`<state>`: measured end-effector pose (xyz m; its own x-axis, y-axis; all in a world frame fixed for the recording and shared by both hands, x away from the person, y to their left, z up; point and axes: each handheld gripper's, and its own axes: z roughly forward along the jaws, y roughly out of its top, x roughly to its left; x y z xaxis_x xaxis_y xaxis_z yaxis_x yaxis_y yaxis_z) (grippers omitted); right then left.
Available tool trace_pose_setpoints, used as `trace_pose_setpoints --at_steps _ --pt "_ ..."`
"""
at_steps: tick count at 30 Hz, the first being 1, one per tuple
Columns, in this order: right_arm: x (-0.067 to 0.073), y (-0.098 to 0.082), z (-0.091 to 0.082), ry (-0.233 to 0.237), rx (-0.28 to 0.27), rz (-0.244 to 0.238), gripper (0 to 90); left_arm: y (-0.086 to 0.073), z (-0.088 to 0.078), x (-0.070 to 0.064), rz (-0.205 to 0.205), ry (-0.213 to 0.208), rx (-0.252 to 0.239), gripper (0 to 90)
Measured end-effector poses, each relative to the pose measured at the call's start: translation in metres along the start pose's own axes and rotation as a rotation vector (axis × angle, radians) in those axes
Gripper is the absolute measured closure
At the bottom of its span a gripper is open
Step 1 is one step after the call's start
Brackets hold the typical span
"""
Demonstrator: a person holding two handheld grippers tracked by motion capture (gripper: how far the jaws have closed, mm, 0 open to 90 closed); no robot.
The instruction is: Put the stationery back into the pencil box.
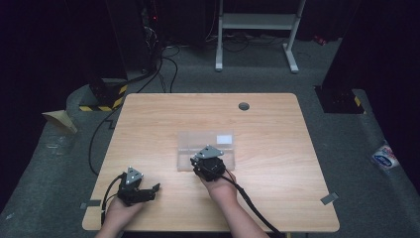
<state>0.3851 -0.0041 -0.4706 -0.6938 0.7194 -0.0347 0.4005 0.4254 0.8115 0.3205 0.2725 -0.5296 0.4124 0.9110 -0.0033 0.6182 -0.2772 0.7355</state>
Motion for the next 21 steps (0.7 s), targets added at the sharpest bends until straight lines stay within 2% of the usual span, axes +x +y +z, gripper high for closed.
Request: trace_pose_setpoints --at_steps 13,21 --pt "0.009 0.015 0.023 -0.001 0.002 0.0 67.6 0.0 0.0 0.001 0.006 -0.003 -0.001 14.9" --pt "0.013 0.018 0.039 -0.003 0.015 0.03 67.5 0.0 0.0 0.001 0.009 -0.003 -0.001 14.9"
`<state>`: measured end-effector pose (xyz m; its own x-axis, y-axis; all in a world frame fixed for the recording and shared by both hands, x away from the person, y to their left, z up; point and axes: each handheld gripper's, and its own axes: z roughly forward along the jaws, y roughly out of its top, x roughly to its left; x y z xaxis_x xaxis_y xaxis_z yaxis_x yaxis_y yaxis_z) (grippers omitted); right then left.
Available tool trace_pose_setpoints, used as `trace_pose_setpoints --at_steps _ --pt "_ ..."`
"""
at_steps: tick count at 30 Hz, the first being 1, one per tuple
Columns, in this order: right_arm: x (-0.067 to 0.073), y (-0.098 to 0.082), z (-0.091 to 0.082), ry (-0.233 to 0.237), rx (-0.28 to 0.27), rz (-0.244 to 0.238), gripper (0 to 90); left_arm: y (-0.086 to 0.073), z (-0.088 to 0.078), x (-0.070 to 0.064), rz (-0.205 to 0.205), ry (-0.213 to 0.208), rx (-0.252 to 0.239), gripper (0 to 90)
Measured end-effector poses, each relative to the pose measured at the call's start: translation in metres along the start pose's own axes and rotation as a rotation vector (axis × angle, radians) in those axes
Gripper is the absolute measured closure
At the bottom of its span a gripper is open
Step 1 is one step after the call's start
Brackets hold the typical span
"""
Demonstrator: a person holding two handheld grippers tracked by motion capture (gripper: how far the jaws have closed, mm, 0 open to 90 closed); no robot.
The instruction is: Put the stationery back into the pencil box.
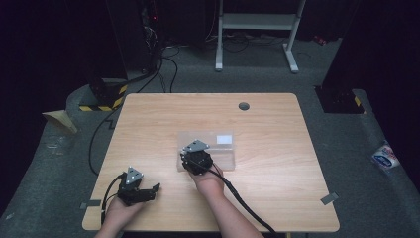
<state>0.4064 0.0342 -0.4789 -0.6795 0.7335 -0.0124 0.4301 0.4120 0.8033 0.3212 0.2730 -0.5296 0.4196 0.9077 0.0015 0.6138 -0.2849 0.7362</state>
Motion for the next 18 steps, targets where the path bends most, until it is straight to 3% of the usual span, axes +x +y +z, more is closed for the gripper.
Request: trace_pose_setpoints --at_steps 18 --pt "0.003 0.0 0.027 -0.008 0.054 0.001 67.4 0.0 0.0 0.0 0.003 -0.001 0.0 15.1"
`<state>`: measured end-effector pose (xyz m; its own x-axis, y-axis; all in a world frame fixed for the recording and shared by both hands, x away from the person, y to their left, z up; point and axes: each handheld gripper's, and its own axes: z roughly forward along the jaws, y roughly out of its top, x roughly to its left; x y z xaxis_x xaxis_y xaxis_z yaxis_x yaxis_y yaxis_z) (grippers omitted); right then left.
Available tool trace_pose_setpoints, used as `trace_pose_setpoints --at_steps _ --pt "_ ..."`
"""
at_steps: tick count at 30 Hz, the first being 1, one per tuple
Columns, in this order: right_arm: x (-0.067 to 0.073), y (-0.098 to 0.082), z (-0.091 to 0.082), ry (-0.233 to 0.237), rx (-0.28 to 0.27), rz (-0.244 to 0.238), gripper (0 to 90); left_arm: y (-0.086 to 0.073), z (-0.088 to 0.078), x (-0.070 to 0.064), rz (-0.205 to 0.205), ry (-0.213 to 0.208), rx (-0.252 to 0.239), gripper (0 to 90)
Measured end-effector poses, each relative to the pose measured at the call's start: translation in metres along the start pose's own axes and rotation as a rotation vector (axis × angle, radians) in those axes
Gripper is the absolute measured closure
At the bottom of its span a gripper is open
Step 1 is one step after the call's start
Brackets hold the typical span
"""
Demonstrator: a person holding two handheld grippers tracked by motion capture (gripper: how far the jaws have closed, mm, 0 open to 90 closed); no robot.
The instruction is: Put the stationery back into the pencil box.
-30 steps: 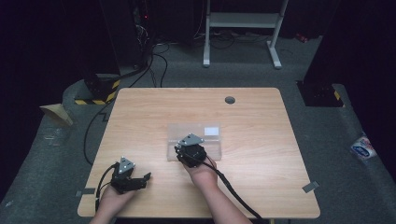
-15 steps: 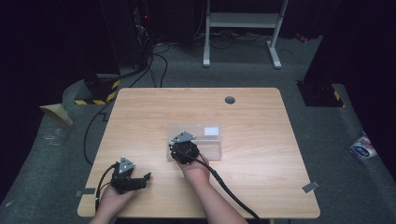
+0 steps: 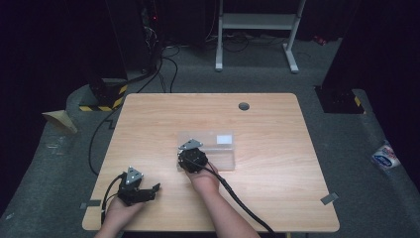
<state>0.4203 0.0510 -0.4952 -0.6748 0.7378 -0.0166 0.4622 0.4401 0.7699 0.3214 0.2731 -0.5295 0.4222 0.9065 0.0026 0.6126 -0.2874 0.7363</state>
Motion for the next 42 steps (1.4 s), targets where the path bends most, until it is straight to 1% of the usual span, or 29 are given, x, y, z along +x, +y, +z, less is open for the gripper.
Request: trace_pose_setpoints --at_steps 2,5,7,8,9,11,12,13,14,17,20,24,27,28,29,35,36,37,39,42 --pt "0.001 0.0 0.0 -0.001 0.0 -0.006 67.4 0.0 0.0 0.0 -0.001 0.0 0.0 15.1" --pt "0.001 -0.001 0.001 0.0 0.005 0.003 67.4 0.0 0.0 0.0 0.0 0.0 0.0 15.1" --pt "0.001 -0.002 0.003 -0.001 0.008 0.0 67.4 0.0 0.0 0.0 0.0 0.0 0.0 15.1" --pt "0.001 -0.002 0.003 0.0 0.015 0.011 67.4 0.0 0.0 0.0 0.0 0.0 0.0 15.1" --pt "0.001 -0.003 0.005 0.006 0.017 0.001 67.3 0.0 0.0 0.0 0.0 0.0 0.0 15.1" --pt "0.001 -0.003 0.006 0.007 0.02 0.004 67.3 0.0 0.0 0.0 -0.001 0.0 -0.001 15.1" --pt "0.001 -0.003 0.006 0.008 0.02 -0.003 67.3 0.0 0.0 0.0 -0.001 0.0 -0.001 15.1" --pt "0.002 -0.004 0.007 0.006 0.024 0.007 67.3 0.0 0.0 0.0 -0.001 0.0 -0.001 15.1" --pt "0.002 -0.004 0.007 0.005 0.027 0.006 67.3 0.0 0.0 0.0 -0.001 -0.001 0.0 15.1" --pt "0.002 -0.005 0.009 0.001 0.031 -0.004 67.2 0.0 0.0 0.0 -0.002 -0.001 -0.001 15.1" --pt "0.001 -0.006 0.01 0.003 0.041 0.004 67.2 0.0 0.0 0.0 -0.002 -0.001 -0.001 15.1" --pt "0.002 -0.007 0.012 0.003 0.042 -0.009 67.1 0.0 0.0 0.0 -0.002 -0.001 -0.001 15.1" --pt "0.003 -0.007 0.013 0.003 0.047 0.003 66.9 0.0 0.0 0.0 -0.002 -0.002 -0.001 15.1" --pt "0.002 -0.007 0.014 0.005 0.048 -0.001 66.4 0.0 0.0 0.0 -0.001 -0.002 -0.001 15.1" --pt "0.003 -0.007 0.013 0.005 0.05 0.01 64.4 0.0 0.0 0.0 -0.002 -0.001 -0.001 15.1" --pt "0.001 -0.005 0.012 0.007 0.036 0.002 63.7 0.0 0.0 0.0 -0.002 -0.001 -0.002 15.1" --pt "0.002 -0.005 0.011 0.006 0.039 0.019 63.7 0.0 0.0 0.0 -0.003 -0.001 -0.002 15.1" --pt "0.001 -0.005 0.01 0.006 0.033 0.006 63.7 0.0 0.0 0.0 -0.003 -0.001 -0.002 15.1" --pt "0.001 -0.004 0.009 0.005 0.032 0.012 63.6 0.0 0.0 0.0 -0.003 -0.001 -0.004 15.1" --pt "0.001 -0.003 0.007 0.006 0.027 0.008 63.1 0.0 0.0 0.0 -0.003 0.0 -0.003 15.1"
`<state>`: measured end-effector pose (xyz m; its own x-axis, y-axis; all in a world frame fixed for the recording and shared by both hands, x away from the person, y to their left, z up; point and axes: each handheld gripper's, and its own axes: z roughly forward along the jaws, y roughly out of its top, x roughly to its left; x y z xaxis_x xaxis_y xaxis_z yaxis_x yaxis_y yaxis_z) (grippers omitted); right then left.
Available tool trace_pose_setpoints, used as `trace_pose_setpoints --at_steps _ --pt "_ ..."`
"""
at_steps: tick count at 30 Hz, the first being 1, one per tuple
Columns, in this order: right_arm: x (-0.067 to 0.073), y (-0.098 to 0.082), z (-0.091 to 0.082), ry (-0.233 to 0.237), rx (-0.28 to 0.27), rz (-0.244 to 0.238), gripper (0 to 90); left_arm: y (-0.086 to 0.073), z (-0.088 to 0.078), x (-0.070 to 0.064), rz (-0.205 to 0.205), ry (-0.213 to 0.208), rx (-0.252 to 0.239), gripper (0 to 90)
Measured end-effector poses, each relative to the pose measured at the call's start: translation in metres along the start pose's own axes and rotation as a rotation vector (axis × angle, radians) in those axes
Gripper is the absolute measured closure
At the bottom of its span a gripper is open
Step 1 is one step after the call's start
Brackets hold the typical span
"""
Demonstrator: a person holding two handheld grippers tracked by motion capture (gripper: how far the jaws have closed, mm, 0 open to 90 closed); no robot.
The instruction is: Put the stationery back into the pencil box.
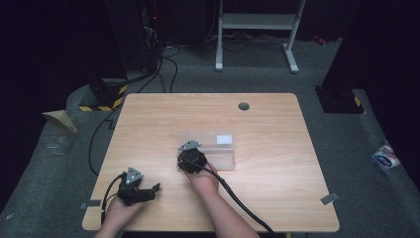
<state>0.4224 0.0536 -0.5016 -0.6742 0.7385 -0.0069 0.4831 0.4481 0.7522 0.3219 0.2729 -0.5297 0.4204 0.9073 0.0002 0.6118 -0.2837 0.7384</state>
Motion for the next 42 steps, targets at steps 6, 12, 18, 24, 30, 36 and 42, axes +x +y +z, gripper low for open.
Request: trace_pose_setpoints --at_steps 6,12,18,24,30,36,42 --pt "0.001 0.002 -0.007 0.007 -0.01 0.004 60.6 0.0 0.0 0.0 0.001 0.001 0.001 15.1" --pt "0.001 0.005 -0.018 0.015 -0.035 0.001 57.4 0.0 0.0 0.0 0.002 0.002 0.001 15.1" --pt "-0.001 0.006 -0.031 0.017 -0.053 0.006 55.4 0.0 0.0 0.0 0.003 0.001 0.003 14.9" --pt "-0.005 0.006 -0.043 0.019 -0.07 0.016 53.9 0.0 0.0 -0.001 0.001 0.001 0.006 14.9" --pt "-0.01 0.004 -0.049 0.013 -0.083 0.013 53.7 0.0 0.0 -0.001 0.0 0.001 0.005 14.9" --pt "-0.014 0.002 -0.052 0.009 -0.086 0.025 53.5 0.0 0.0 -0.001 0.001 0.001 0.007 14.9" --pt "-0.018 -0.004 -0.055 0.004 -0.089 0.017 53.1 0.0 0.0 -0.001 0.001 0.002 0.005 14.9"
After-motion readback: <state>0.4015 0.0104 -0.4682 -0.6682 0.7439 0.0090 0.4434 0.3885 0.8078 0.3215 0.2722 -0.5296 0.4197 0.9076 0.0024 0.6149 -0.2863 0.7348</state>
